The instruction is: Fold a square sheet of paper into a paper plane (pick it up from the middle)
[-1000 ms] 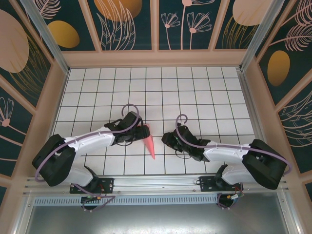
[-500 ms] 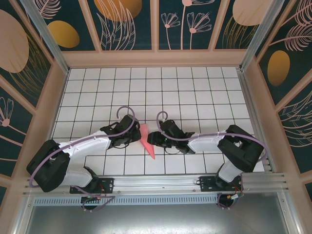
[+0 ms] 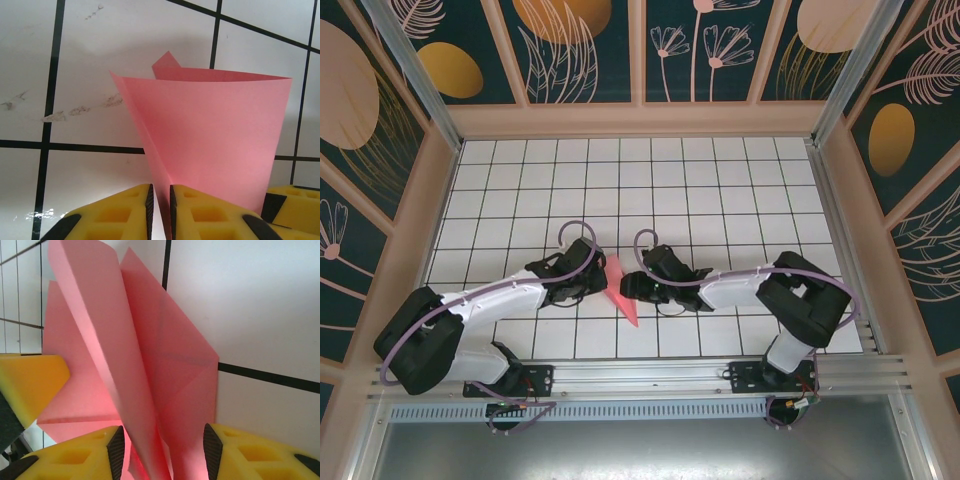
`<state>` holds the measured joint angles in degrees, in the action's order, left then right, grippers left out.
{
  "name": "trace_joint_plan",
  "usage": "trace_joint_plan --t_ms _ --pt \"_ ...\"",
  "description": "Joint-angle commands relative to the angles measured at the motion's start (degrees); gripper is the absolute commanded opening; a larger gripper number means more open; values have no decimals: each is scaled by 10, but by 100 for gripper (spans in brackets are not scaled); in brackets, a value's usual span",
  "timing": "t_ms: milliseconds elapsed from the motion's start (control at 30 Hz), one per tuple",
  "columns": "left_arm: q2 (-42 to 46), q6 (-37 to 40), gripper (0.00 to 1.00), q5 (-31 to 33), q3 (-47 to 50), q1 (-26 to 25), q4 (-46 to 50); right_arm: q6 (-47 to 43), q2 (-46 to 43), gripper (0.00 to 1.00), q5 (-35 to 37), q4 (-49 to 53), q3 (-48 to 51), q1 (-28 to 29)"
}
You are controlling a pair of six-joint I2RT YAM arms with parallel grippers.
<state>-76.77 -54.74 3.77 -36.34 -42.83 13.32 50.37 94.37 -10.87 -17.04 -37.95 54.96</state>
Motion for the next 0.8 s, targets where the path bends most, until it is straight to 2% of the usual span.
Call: trace_joint_plan --t_ms 0,433,700,767 --pt "11 7 19 15 10 -2 7 -23 15 49 -27 -2 -20 5" --pt "-1 10 17 17 15 -2 3 -42 -15 48 -66 -26 -14 13" --pt "0 12 15 19 25 -2 2 -40 -17 49 18 49 -37 17" --pt "2 12 15 18 28 -2 0 -45 -10 49 3 45 -43 17"
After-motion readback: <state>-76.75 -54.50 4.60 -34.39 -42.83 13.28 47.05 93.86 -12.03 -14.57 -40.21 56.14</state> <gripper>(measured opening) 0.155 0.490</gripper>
